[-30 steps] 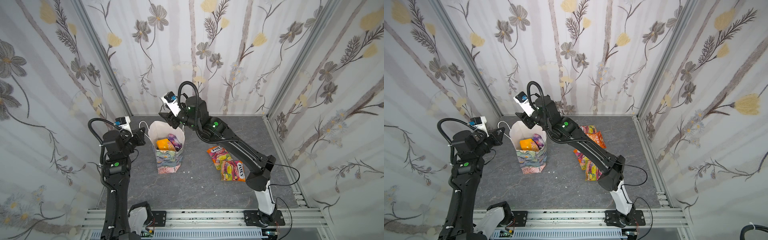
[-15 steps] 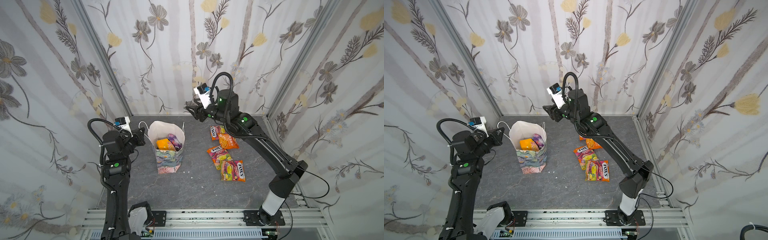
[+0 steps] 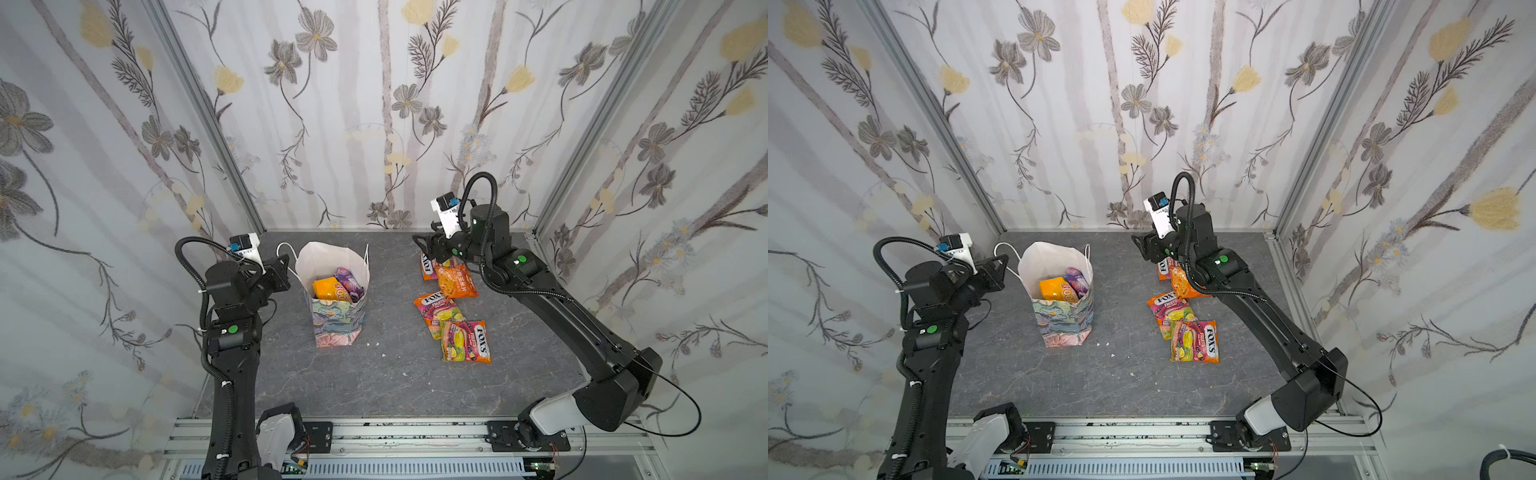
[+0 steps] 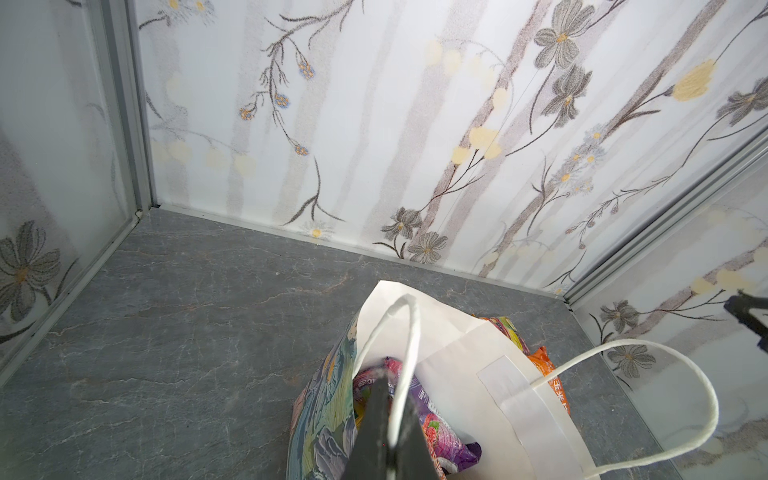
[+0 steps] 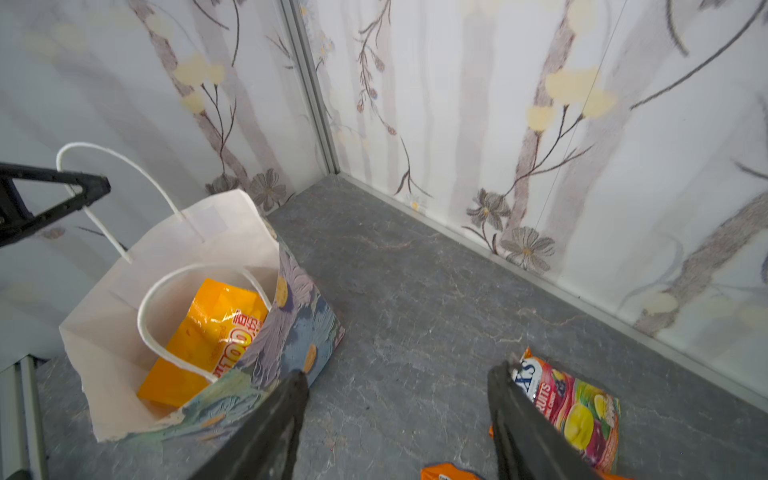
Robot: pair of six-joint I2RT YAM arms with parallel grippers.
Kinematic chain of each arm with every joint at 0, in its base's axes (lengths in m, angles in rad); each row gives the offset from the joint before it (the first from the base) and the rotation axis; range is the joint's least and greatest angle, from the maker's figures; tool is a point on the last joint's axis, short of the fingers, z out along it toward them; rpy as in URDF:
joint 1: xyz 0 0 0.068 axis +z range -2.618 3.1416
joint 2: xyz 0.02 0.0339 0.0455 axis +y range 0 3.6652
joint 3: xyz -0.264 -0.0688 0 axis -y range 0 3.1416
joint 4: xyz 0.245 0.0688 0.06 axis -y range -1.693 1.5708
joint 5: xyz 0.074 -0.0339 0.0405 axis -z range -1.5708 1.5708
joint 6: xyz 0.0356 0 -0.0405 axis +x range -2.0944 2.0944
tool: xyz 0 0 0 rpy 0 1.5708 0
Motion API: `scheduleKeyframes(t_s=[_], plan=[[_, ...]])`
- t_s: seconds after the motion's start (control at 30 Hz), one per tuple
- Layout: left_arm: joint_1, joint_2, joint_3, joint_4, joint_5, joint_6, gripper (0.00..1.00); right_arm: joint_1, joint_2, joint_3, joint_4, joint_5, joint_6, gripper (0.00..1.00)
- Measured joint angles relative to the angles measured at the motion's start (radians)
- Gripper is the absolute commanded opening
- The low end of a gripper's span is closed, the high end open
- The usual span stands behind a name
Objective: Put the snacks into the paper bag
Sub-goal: 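Raise the right gripper out of the paper bag and move it back to the pile, then lower the right gripper onto the orange Fox's Fruits bag and grasp its top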
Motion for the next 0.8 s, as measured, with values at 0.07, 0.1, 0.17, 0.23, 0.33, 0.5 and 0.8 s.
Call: scheduleKeyframes(t_s=[0.07,0.1,0.17,0.23,0.33,0.5,0.8], plan=[[0.0,0.0,0.0,0.0,-0.003,0.0,0.01,0.0,0.0,-0.028,-0.034,-0.021,-0.003,0.76],[0.0,0.0,0.0,0.0,-0.003,0.0,0.02,-0.001,0.0,-0.036,-0.051,-0.03,-0.006,0.75],[0.0,-0.001,0.0,0.0,-0.003,0.0,0.02,-0.001,0.0,-0.05,-0.083,-0.053,-0.01,0.75],[0.0,-0.001,0.0,0.0,-0.003,0.0,0.02,-0.001,0.0,-0.069,-0.1,-0.068,-0.011,0.76],[0.0,-0.001,0.0,0.0,-0.002,0.0,0.02,-0.001,0.001,-0.092,-0.137,-0.068,-0.01,0.77],[0.0,-0.003,0.0,0.0,0.0,0.0,0.03,0.001,0.081,-0.052,-0.242,0.006,-0.01,0.76],[0.0,-0.002,0.0,0.0,0.0,0.0,0.04,0.027,0.257,0.002,-0.505,0.154,-0.002,0.72]])
